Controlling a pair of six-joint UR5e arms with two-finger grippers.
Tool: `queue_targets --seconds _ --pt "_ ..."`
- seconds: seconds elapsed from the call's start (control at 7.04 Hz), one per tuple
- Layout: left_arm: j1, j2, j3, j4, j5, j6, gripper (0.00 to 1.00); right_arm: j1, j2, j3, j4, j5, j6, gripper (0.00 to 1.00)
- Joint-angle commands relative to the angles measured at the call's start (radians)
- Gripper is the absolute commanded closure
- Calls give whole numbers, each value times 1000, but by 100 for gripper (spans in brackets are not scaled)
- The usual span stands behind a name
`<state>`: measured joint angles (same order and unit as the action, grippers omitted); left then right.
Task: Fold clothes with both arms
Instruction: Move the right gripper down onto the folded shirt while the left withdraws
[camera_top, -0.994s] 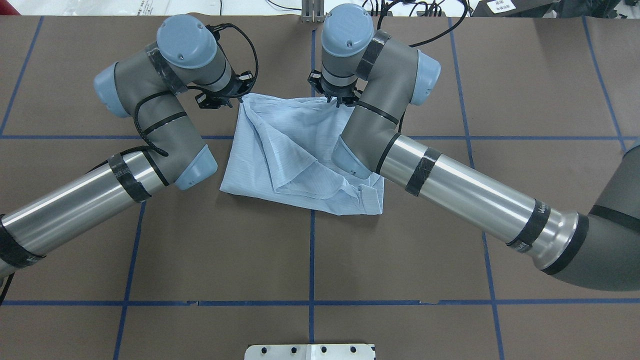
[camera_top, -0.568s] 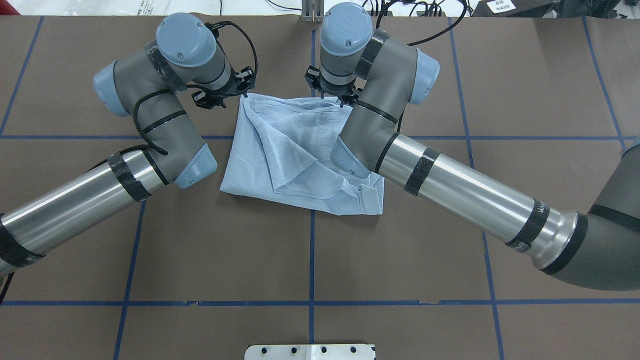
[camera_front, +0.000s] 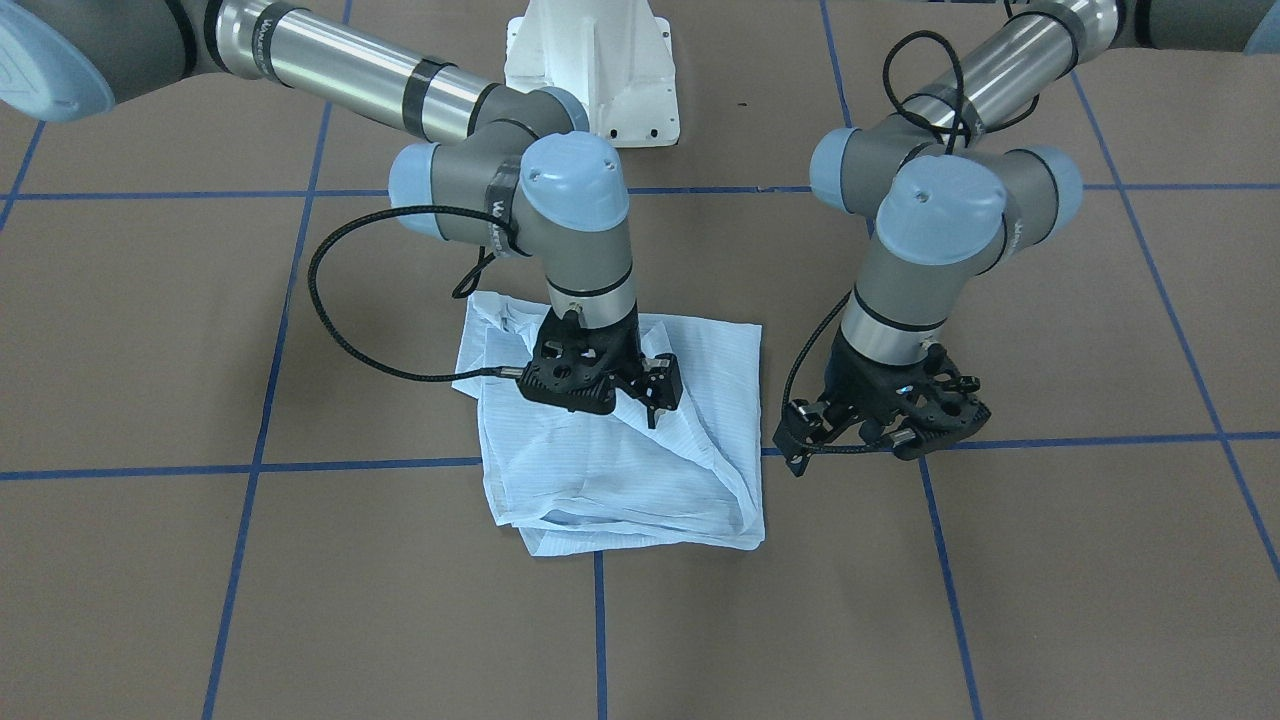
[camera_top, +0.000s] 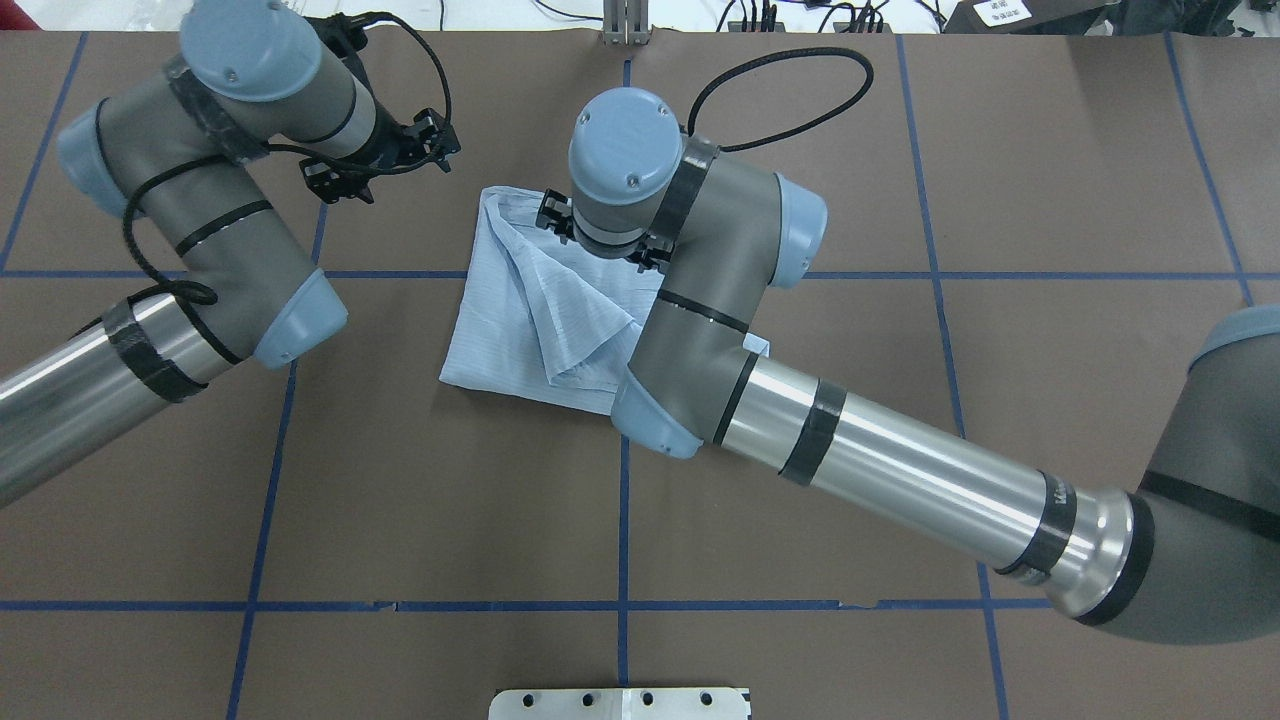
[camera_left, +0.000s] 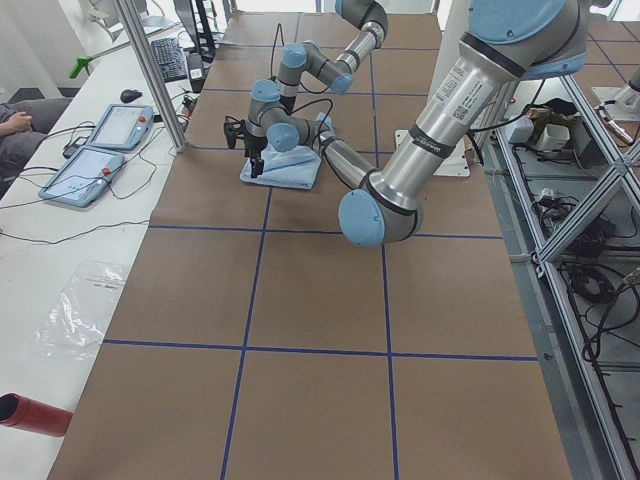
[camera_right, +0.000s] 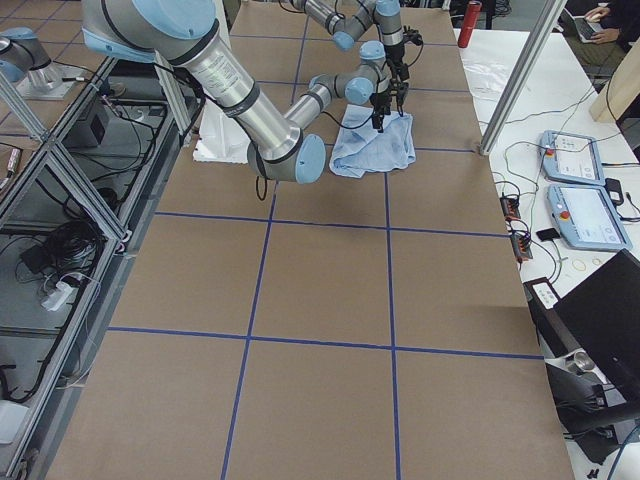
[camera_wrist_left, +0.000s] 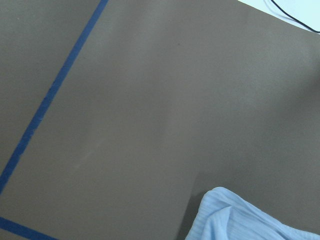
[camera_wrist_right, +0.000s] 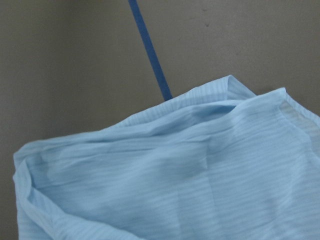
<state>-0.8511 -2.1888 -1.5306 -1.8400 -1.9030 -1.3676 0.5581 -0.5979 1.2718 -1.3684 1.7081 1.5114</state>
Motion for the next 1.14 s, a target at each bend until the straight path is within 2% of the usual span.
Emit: queue_targets --seconds 0.0,0.14,0.28,0.57,0.71,0.99 --pt "-11 55 -66 11 -14 28 0 -139 -8 37 -54 -170 -77 3" --pt "-11 57 -66 11 -14 27 0 -167 -16 37 -57 -221 -155 5" --pt "-11 57 -66 13 -14 27 0 -168 -19 41 -60 -225 -166 14" --pt "-11 57 -66 13 -14 27 0 -167 -26 76 -60 -223 -279 51" --pt "-11 57 -66 13 -14 27 0 -168 -37 80 -60 -225 -331 61" --pt "-12 58 -65 13 -16 27 0 -179 -42 78 -58 -226 -430 60"
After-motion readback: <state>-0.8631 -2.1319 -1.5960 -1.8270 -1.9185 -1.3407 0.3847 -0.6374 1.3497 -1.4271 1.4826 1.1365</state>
